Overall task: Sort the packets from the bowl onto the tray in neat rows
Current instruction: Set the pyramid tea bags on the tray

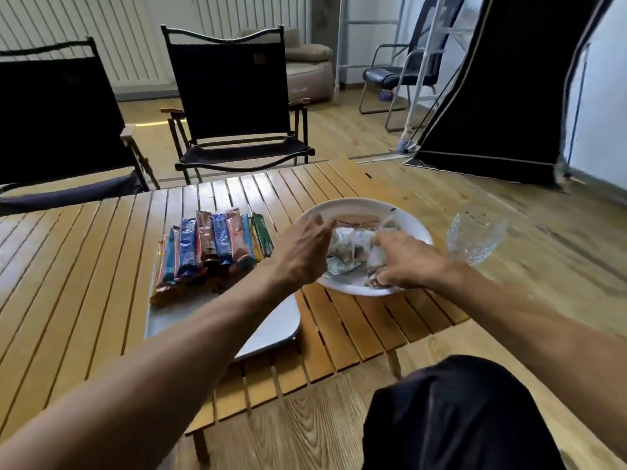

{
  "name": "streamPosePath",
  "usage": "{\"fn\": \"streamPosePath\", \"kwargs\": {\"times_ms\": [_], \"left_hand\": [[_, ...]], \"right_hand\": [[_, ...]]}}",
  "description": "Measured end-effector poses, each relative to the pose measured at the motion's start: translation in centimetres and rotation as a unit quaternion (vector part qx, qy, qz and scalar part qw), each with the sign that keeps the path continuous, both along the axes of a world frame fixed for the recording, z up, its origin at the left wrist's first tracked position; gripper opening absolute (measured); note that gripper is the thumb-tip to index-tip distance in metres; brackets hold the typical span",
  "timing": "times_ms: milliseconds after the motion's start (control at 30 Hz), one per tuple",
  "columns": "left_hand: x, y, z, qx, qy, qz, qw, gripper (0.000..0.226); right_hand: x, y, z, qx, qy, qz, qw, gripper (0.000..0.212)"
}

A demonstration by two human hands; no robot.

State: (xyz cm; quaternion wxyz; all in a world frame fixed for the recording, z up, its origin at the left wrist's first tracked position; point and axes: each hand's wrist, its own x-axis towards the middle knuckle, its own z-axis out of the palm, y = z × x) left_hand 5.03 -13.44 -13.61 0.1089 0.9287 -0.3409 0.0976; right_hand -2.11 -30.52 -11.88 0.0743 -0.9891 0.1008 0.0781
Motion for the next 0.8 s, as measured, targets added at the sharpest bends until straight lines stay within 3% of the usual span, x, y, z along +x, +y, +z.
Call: {"fn": "streamPosePath", "kwargs": {"times_ms": [100, 167, 233, 333, 467, 700, 800], "left_hand": [[2.0, -2.4, -1.7, 0.062, 0.04, -0.006, 0.997, 0.067], [2.7, -3.5, -2.2, 0.093, 0.07, -0.013, 0.993, 0.051], [2.9, -4.2, -2.5, 0.128, 0.069, -0.046, 0.988, 0.041], [2.9, -4.4, -3.1, 0.052, 0.065, -0.019, 0.996, 0.032], [2.6, -4.3, -3.0, -0.058, 0.061, 0.031, 0.996, 0.007], [-0.9, 3.2, 2.7, -0.17, 0.002, -0.012, 0.985, 0.018], [-4.4, 9.5, 3.3, -0.171, 0.027, 0.008, 0.985, 0.024]], "right_hand": [[0.9, -1.0, -1.5, -0.003, -0.027, 0.026, 0.999, 0.054], [1.5, -1.6, -2.2, 0.019, -0.039, 0.022, 0.999, 0.033], [1.6, -2.0, -2.7, 0.062, -0.054, 0.006, 0.997, 0.025], [1.5, -2.6, -2.9, 0.107, -0.096, -0.024, 0.989, 0.032], [0.9, -2.5, -1.9, 0.132, -0.154, -0.041, 0.978, 0.02], [0.0, 2.4, 3.3, 0.198, -0.245, -0.019, 0.949, 0.027], [-0.2, 6.8, 4.3, 0.248, -0.226, 0.041, 0.941, 0.024]]}}
